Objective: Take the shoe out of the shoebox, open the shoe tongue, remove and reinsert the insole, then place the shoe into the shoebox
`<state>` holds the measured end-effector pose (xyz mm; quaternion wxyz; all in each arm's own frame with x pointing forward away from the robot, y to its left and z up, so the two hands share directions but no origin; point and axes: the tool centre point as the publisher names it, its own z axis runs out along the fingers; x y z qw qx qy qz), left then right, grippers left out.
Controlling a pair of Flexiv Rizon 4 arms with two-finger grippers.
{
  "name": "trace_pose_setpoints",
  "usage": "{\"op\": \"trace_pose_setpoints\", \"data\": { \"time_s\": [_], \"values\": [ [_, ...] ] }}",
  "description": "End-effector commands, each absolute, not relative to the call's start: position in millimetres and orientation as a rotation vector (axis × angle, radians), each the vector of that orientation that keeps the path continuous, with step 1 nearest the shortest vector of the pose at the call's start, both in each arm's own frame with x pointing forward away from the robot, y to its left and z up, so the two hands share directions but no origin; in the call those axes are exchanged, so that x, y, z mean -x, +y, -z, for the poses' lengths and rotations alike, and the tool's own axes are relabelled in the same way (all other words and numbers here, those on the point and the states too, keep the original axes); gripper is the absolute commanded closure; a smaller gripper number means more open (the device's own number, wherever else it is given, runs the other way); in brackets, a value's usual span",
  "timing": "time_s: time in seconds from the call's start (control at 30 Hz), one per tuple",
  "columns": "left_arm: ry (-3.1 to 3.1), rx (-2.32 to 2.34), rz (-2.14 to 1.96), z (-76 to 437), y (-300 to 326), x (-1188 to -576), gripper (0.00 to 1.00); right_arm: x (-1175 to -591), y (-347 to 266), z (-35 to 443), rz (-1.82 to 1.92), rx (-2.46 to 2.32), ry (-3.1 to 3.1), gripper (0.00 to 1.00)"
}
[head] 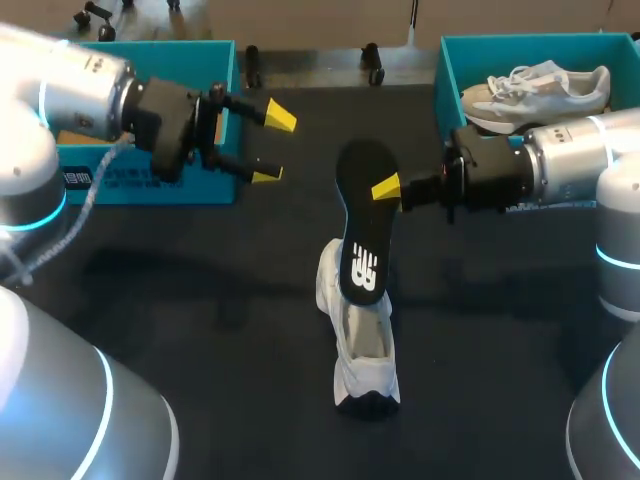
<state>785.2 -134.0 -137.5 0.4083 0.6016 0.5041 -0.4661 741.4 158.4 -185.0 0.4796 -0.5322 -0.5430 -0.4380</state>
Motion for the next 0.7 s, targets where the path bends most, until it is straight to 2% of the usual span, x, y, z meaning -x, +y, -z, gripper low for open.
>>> {"op": "trace_pose_setpoints", "data": {
  "time_s": [0.03,0.4,0.7],
  "values": [
    [1.286,-1.433,1.16,153,-132,-780,0.0,-741,160,185,1.069,1.302,-1.326,1.0],
    [1.296,-1.44,1.146,153,-130,-780,0.0,-741,160,185,1.069,1.302,-1.326,1.0],
    [1.287,-1.395,1.229,172,-149,-787,0.0,-741,160,185,1.069,1.302,-1.326,1.0]
  ]
}}
